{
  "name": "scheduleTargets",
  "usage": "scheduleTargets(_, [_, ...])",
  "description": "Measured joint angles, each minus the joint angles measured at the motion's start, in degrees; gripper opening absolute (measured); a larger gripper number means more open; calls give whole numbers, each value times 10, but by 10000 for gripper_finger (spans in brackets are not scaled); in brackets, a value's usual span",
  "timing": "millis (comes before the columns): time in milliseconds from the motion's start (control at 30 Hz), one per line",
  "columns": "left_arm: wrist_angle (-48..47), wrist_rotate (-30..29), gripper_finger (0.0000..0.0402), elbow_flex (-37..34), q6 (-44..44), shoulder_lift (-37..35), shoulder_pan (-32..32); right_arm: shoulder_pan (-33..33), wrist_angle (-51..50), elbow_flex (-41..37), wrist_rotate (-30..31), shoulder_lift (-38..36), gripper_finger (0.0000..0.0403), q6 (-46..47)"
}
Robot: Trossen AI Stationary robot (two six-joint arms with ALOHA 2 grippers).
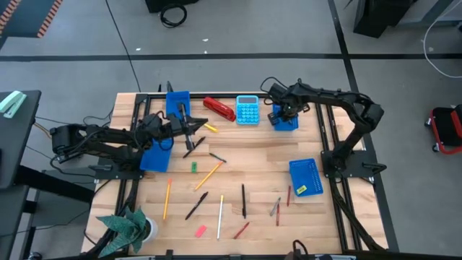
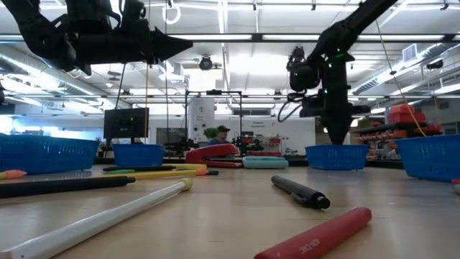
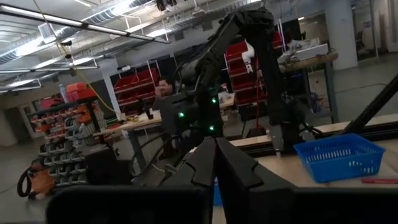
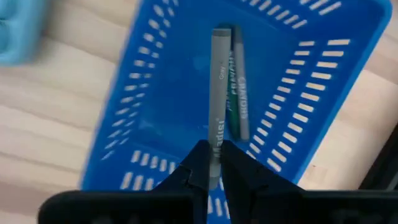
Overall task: Sort crayons/erasers/pens/pencils in bins
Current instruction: Put the top gray crayon into the top right bin
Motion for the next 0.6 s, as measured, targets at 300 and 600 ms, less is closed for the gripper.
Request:
scheduleTargets(300, [-2,0,14,0,0,0,1,-5,81,-52,0,0,57,8])
scheduleTargets(600, [-2,0,24,0,0,1,1,10,8,21,32,-48,108,30])
